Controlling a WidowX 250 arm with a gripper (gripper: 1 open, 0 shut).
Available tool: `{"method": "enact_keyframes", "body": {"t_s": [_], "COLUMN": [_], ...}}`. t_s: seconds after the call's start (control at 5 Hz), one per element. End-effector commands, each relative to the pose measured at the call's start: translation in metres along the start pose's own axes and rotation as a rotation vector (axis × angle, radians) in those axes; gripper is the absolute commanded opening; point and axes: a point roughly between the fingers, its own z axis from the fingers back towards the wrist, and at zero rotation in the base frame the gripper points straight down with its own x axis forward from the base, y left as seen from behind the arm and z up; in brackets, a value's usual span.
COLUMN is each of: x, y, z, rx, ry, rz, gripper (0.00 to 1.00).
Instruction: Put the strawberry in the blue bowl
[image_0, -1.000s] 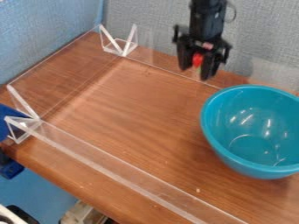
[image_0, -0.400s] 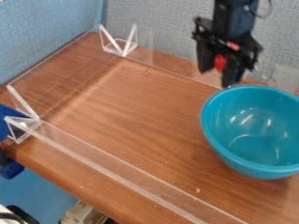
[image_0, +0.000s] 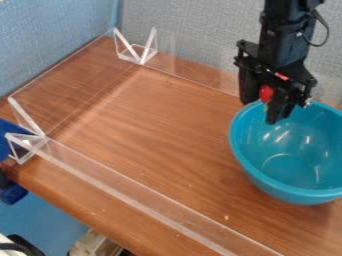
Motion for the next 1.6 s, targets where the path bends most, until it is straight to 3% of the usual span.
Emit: {"method": "enact_keyframes", "body": {"t_s": [0.0, 0.6, 1.2, 1.4], "x": [0.005, 0.003, 0.004, 0.004], "y": [-0.008, -0.02, -0.025, -0.024], "z": [0.007, -0.031, -0.05, -0.045], "rx": [0.005, -0.011, -0.009, -0.001], "ry": [-0.038, 0.012, 0.031, 0.028], "rz": [-0.029, -0.071, -0.085, -0.08], "gripper": [0.0, 0.0, 0.0, 1.0]}}
